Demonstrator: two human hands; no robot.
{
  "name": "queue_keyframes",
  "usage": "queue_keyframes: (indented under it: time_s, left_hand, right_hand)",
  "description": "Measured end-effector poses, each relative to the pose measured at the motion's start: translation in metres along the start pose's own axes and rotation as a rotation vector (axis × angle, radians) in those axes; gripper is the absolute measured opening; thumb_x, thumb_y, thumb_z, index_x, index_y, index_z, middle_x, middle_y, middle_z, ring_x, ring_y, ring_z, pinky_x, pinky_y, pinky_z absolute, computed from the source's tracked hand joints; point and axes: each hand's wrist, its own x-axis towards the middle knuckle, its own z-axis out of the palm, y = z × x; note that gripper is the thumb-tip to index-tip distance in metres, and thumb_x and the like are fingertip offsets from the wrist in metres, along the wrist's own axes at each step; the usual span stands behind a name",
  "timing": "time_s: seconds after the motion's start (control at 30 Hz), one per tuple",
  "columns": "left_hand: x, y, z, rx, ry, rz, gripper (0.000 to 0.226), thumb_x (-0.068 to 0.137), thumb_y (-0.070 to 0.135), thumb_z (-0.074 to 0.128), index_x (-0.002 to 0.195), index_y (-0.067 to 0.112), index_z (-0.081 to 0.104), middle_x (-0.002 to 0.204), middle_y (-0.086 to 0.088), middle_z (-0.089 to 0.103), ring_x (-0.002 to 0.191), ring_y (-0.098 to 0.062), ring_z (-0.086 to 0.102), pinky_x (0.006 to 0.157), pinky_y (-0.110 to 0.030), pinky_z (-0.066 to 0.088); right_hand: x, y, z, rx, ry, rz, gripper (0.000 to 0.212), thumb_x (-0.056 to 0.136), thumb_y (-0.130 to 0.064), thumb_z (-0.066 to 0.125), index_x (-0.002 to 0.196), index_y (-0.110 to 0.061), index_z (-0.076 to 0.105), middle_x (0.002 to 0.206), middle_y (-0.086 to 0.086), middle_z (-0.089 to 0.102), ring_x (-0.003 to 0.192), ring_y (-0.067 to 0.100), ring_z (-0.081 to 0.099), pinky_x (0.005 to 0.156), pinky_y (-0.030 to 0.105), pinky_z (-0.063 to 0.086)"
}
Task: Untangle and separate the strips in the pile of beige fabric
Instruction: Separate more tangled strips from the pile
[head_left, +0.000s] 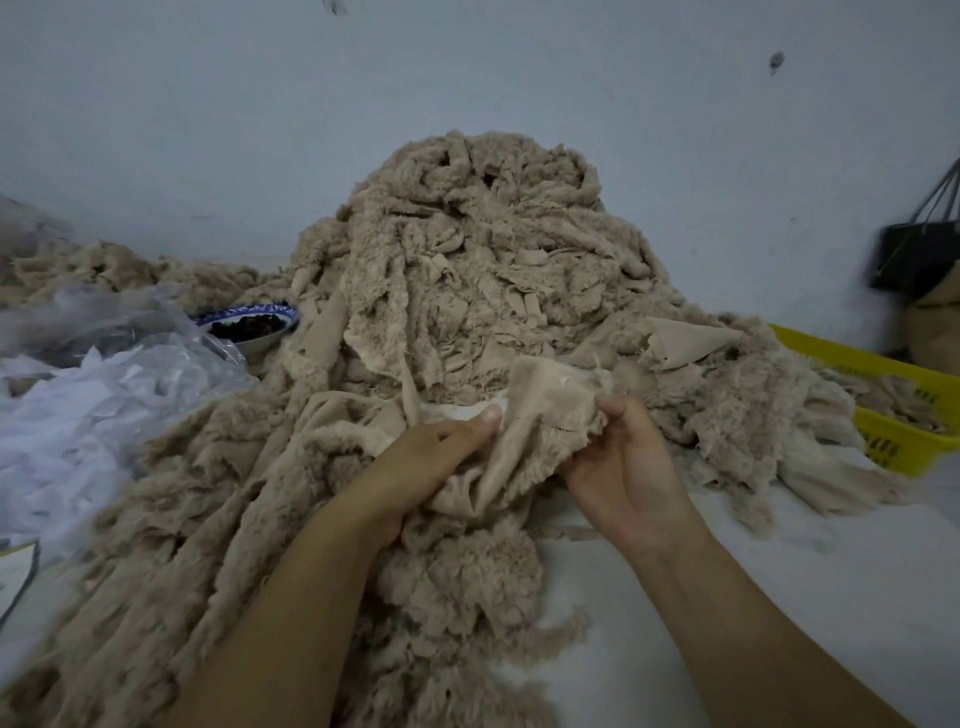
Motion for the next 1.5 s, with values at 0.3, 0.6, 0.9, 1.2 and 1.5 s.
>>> queue_keyframes:
  time_s: [0.3,0.6,0.9,1.2,1.5]
  left_hand:
    - [0.000,0.002,-0.003,-0.480,0.063,0.057,0.020,0.070,0.032,0.075,0.078,0.019,0.063,0.075,-0.003,0.066,0.065,-0.013,0.063,0.057,-0.024,0.051]
    - [-0.005,0.003,0.015,-0.231,-0.084,0.062,0.027,0.075,0.041,0.081,0.086,0.020,0.067,0.083,-0.002,0.073,0.075,-0.011,0.069,0.063,-0.021,0.053]
    - [-0.004,0.003,0.018,0.014,-0.030,-0.056,0.025,0.084,0.004,0.062,0.066,0.020,0.060,0.057,0.003,0.058,0.048,-0.007,0.052,0.048,-0.015,0.042]
    - [-0.007,0.003,0.025,0.000,-0.027,0.048,0.033,0.094,0.001,0.048,0.076,0.027,0.059,0.050,0.004,0.051,0.038,-0.005,0.039,0.039,-0.015,0.032]
    - [-0.015,0.005,0.019,-0.042,-0.114,0.233,0.030,0.091,0.012,0.055,0.068,0.023,0.072,0.064,0.002,0.066,0.054,-0.008,0.059,0.051,-0.020,0.048]
  right_hand:
    - [0.004,0.008,-0.003,-0.152,-0.024,0.029,0.041,0.086,-0.023,0.052,0.117,-0.002,0.069,0.119,0.017,0.070,0.108,0.026,0.069,0.086,0.035,0.058]
    - [-0.006,0.029,0.007,-0.734,0.184,0.016,0.044,0.086,-0.054,0.066,0.101,-0.014,0.077,0.092,0.000,0.078,0.088,0.012,0.074,0.068,0.020,0.057]
    - [-0.006,0.032,0.005,-0.932,0.256,-0.196,0.036,0.093,-0.048,0.059,0.117,-0.024,0.068,0.110,-0.011,0.069,0.109,0.010,0.062,0.091,0.024,0.049]
    - [0.004,0.038,-0.004,-0.883,0.258,-0.149,0.038,0.096,-0.046,0.055,0.119,-0.018,0.066,0.115,0.000,0.068,0.103,0.003,0.063,0.093,0.016,0.049]
    - [0.011,-0.002,-0.024,-0.436,0.524,-0.227,0.021,0.105,-0.018,0.043,0.102,-0.014,0.063,0.078,0.001,0.061,0.062,0.009,0.057,0.056,0.022,0.046]
